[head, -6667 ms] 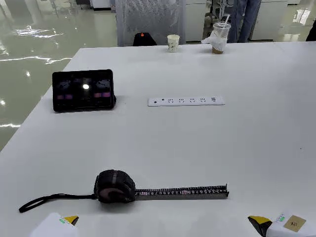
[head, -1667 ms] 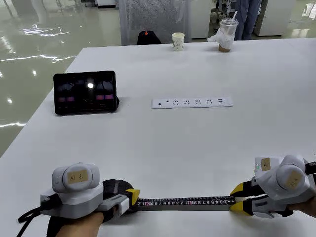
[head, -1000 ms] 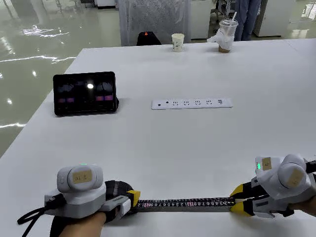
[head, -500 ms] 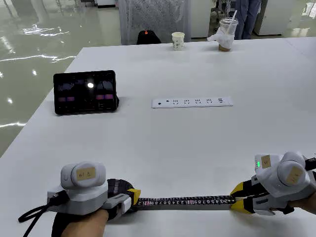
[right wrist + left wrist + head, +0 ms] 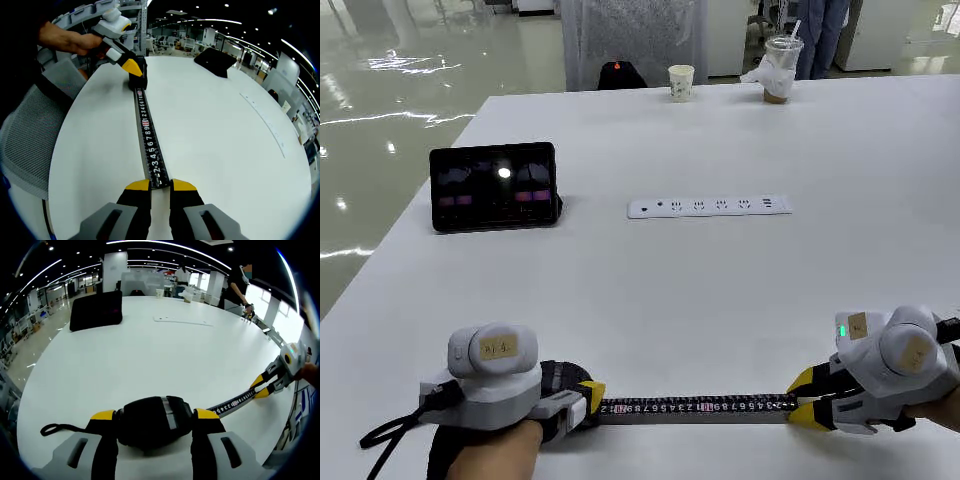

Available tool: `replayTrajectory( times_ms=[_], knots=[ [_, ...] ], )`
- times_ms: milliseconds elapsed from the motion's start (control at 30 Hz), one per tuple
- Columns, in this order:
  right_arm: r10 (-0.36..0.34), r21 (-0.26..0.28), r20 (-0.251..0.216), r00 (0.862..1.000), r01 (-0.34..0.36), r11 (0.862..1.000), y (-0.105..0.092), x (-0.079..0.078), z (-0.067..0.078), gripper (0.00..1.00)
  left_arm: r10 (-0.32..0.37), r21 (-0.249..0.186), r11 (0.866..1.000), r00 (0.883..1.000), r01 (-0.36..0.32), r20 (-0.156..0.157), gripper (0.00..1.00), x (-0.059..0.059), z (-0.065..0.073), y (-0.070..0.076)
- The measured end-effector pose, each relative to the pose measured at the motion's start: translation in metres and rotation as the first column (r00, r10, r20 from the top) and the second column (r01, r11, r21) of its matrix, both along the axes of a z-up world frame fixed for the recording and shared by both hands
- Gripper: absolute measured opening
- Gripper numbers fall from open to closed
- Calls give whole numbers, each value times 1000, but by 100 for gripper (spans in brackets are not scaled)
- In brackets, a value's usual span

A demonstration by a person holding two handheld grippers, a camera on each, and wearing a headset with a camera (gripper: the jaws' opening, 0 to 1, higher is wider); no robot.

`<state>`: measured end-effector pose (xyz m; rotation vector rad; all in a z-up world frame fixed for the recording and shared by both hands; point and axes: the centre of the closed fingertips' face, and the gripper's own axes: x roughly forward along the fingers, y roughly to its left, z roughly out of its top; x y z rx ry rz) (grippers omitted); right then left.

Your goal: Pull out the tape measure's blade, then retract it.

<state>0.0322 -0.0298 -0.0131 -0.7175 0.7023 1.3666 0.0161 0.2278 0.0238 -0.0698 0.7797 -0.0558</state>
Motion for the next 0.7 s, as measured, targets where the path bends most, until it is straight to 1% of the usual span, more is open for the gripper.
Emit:
replayTrajectory(
  times_ms=[167,267,400,700],
  knots=[
    [-2,-2,-1,1000,2,1000,0,0,0,10,0,-5,1000,1000,0,1,53,1,0,-1],
    [-1,-1,-3,1000,1,1000,2,-1,1,10,0,-8,1000,1000,0,7,53,1,0,-1],
    [5,0,0,1000,-5,1000,5,-1,1,10,1,-11,1000,1000,-1,4,53,1,0,-1],
    [3,-4,-2,1000,-3,1000,5,-1,0,10,0,-15,1000,1000,0,1,53,1,0,-1]
  ],
)
